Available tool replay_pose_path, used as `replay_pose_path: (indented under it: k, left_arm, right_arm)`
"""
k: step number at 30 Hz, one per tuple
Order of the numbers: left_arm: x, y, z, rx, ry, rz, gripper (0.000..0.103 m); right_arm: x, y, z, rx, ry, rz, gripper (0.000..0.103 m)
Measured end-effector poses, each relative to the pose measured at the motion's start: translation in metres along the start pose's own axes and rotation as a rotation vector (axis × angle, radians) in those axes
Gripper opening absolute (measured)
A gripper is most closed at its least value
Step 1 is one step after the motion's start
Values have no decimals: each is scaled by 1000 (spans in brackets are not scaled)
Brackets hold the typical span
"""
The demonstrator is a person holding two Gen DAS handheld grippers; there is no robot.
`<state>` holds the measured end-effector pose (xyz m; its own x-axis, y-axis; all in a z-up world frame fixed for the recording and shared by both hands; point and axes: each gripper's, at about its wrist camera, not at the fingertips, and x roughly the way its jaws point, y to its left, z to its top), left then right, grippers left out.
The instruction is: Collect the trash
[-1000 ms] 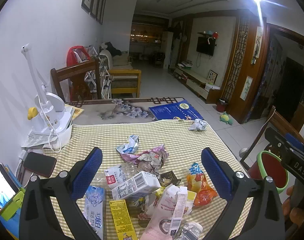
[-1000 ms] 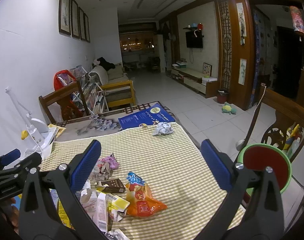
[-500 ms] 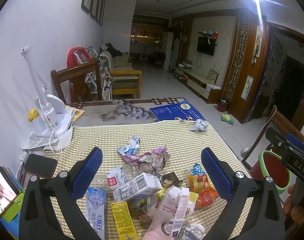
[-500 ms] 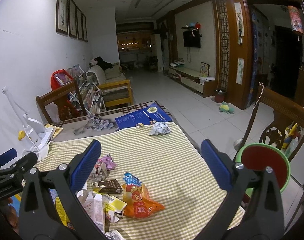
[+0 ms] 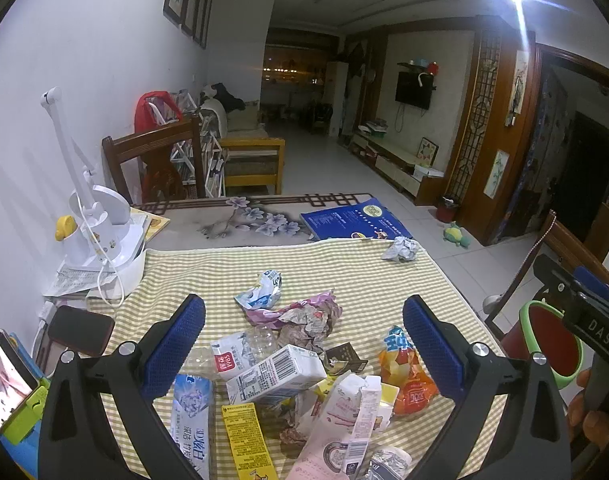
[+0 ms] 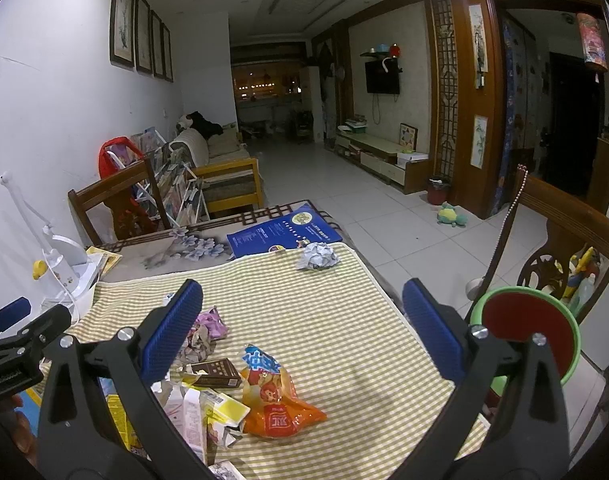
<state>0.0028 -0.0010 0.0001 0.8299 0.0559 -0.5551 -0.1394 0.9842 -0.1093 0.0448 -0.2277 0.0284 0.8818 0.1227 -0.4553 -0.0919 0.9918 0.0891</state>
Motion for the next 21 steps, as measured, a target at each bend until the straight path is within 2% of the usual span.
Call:
replay_pose_path:
  k: [21]
  left_arm:
    - [4, 0, 1, 2, 4, 0, 95]
  right_arm:
    - [2, -9, 0, 7, 4, -12, 99]
